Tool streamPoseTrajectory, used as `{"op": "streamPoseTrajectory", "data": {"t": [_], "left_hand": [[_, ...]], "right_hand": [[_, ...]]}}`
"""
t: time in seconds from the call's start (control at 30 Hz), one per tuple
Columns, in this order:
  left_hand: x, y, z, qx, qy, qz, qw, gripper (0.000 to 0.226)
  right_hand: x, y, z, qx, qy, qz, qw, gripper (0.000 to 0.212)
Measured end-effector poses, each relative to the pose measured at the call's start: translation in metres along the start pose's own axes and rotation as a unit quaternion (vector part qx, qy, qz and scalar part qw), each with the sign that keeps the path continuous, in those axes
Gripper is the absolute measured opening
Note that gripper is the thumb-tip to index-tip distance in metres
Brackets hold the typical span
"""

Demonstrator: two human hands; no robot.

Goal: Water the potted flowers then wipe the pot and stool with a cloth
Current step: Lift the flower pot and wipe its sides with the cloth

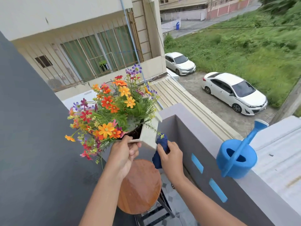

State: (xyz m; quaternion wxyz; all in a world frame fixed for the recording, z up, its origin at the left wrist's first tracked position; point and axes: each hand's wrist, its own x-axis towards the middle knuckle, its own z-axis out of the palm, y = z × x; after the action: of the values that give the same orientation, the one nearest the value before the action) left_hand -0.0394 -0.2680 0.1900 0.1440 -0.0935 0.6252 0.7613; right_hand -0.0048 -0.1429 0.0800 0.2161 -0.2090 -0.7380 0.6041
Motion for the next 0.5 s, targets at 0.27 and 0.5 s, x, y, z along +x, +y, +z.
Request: {"op": "streamPoseTrajectory", "data": {"t": [0.27,0.5], "left_hand": [[-0.004,-0.004,0.01,0.067,0.009,0.041,0.997,0.035],[-0.001,-0.003,-0.001,0.142,0.0,0.026,0.989,0.032]], "right_hand": [[0.002,-0.039,-0.001,0.029,0.003,-0.066,0.997,0.027],[0.041,-0.072,-0.017,0.067,0.031,-0.107,0.992,0.038]]}}
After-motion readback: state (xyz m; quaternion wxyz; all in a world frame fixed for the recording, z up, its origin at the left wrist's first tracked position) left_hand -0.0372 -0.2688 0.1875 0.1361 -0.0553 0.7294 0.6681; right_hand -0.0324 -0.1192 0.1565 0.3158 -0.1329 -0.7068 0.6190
